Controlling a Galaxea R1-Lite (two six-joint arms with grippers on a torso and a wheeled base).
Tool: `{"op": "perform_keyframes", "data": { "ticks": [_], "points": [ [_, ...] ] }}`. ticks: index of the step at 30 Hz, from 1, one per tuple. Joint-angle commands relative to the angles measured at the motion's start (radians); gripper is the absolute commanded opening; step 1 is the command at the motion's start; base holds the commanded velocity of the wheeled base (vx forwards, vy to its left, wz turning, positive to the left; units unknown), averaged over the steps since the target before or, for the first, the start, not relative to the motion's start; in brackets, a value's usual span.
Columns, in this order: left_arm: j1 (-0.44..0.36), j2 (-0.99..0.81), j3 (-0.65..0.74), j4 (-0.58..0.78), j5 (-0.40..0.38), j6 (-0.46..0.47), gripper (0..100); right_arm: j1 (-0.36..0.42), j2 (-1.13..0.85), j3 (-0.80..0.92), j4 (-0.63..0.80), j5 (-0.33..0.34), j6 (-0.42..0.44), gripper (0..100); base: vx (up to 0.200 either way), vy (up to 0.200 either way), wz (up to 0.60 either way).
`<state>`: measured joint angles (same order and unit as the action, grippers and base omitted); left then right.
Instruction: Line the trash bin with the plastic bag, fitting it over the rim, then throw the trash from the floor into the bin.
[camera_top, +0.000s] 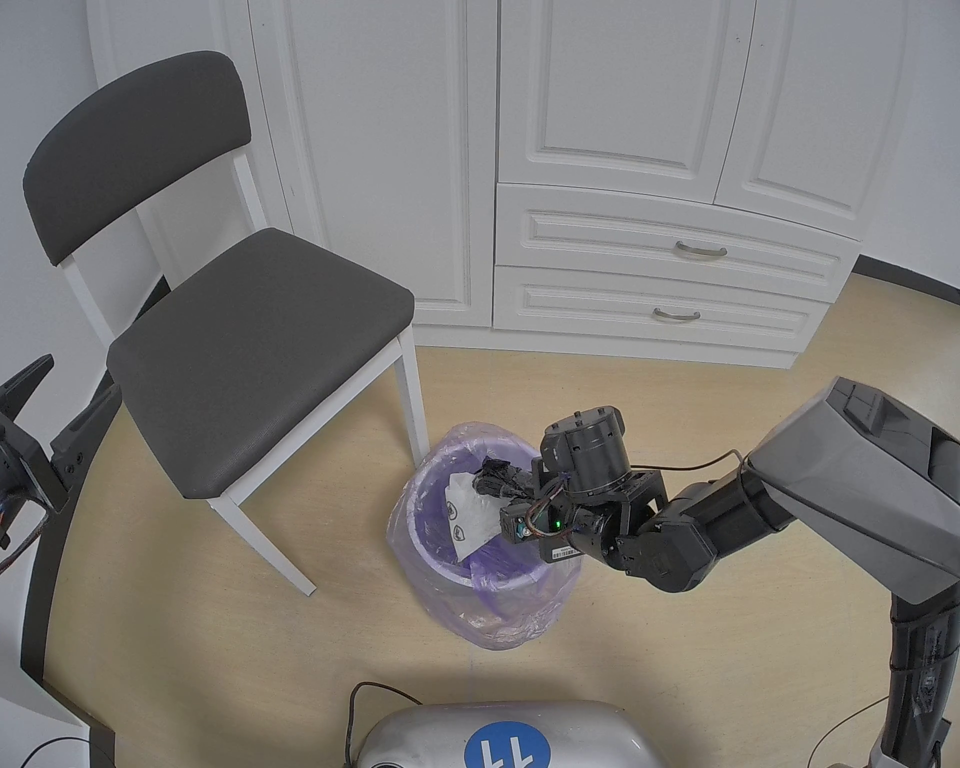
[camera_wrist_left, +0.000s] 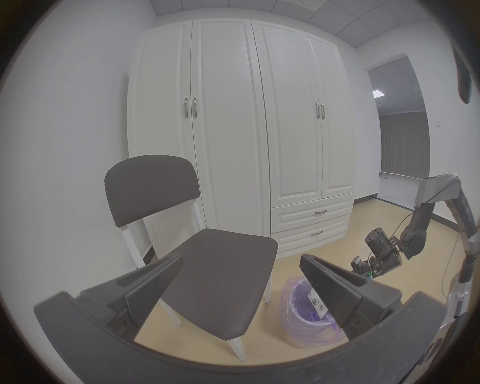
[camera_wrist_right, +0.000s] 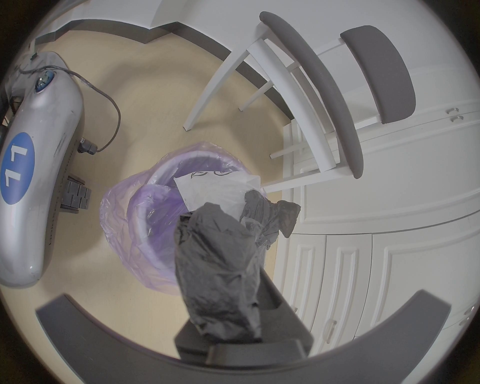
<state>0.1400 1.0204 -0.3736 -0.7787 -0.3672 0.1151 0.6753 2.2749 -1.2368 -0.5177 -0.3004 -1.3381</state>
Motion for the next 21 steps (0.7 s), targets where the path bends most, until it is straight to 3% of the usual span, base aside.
{"op": "perform_keyframes", "data": {
  "ticks": [1,21],
  "points": [
    [0.000,0.004,0.001,-0.001,-0.001,0.000,100,-0.026,0.078,-0.007,-0.051,0.007,0.000,0,0.000,0.000,0.00],
    [0.006,0.041,-0.007,-0.022,-0.001,0.000,100,-0.033,0.281,-0.151,-0.085,0.011,-0.001,0,0.000,0.000,0.00]
  ]
}}
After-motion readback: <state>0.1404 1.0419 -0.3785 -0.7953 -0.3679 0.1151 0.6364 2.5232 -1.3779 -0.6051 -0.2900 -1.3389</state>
